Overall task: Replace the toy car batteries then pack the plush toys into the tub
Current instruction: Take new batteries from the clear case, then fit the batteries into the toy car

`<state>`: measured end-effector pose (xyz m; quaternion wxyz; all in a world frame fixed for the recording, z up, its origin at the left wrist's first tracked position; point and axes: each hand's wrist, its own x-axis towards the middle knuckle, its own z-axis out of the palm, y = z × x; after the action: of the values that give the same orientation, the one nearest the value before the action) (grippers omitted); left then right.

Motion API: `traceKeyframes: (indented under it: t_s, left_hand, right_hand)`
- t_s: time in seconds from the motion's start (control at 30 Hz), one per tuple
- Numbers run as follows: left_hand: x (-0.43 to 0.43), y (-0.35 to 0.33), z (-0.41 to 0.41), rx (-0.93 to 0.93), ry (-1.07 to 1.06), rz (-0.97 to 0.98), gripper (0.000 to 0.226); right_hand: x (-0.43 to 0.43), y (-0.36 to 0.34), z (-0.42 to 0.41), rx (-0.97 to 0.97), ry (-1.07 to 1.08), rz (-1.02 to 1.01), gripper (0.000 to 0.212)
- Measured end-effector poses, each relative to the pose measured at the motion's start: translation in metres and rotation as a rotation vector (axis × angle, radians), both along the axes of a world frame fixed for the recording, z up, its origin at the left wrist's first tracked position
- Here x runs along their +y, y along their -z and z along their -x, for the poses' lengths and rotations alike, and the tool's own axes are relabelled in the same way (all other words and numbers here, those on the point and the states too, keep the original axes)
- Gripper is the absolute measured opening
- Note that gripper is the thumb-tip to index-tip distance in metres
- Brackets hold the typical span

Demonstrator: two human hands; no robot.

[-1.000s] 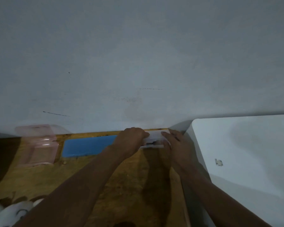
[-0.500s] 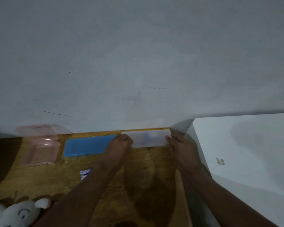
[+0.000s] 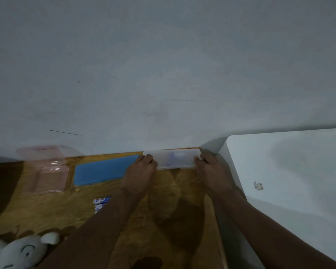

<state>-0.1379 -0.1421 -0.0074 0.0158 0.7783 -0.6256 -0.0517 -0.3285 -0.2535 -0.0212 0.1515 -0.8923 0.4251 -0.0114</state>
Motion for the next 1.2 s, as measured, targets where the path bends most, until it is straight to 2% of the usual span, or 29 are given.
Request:
traceKeyframes:
  t_s: [0.03, 0.2, 0.3, 0.4, 0.5, 0.6, 0.73, 0.8, 0.83, 0.97, 1.2]
  left_hand:
    - [0.001, -0.003, 0.003, 0.000, -0.020, -0.028, 0.022]
    - [0.003, -0.009, 0.008, -0.012, -0.029, -0.053, 0.031]
    - [0.014, -0.015, 0.010, 0.039, -0.018, -0.064, 0.044]
    - [0.033, -0.019, 0.013, 0.148, -0.078, -0.034, 0.050]
    - [0.060, -0.022, 0.021, 0.328, -0.181, 0.090, 0.039]
    - [0.095, -0.025, 0.030, 0.406, -0.263, 0.160, 0.036]
    - [0.156, -0.037, 0.050, 0.480, -0.375, 0.269, 0.031]
    - [0.192, -0.043, 0.063, 0.571, -0.376, 0.358, 0.024]
    - [0.209, -0.045, 0.070, 0.638, -0.392, 0.364, 0.028]
    - [0.270, -0.040, 0.086, 0.822, -0.545, 0.199, 0.051]
    - [0.318, -0.024, 0.105, 1.178, -0.665, 0.048, 0.070]
  right_hand:
    - [0.002, -0.003, 0.000, 0.030, -0.012, -0.010, 0.041]
    - [0.006, -0.011, -0.001, 0.117, -0.010, -0.006, 0.048]
    - [0.015, -0.021, 0.005, 0.146, -0.028, -0.009, 0.057]
    - [0.030, -0.025, 0.011, 0.103, -0.001, -0.029, 0.057]
    - [0.055, -0.025, 0.018, 0.038, -0.031, -0.049, 0.052]
    - [0.091, -0.034, 0.025, -0.116, 0.000, -0.207, 0.050]
    - [0.149, -0.044, 0.038, -0.186, -0.019, -0.270, 0.050]
    - [0.178, -0.049, 0.045, -0.219, -0.040, -0.324, 0.048]
    - [0.192, -0.052, 0.049, -0.246, -0.041, -0.368, 0.046]
    - [0.245, -0.058, 0.062, -0.300, -0.053, -0.485, 0.042]
    - [0.296, -0.036, 0.066, -0.266, 0.079, -0.705, 0.055]
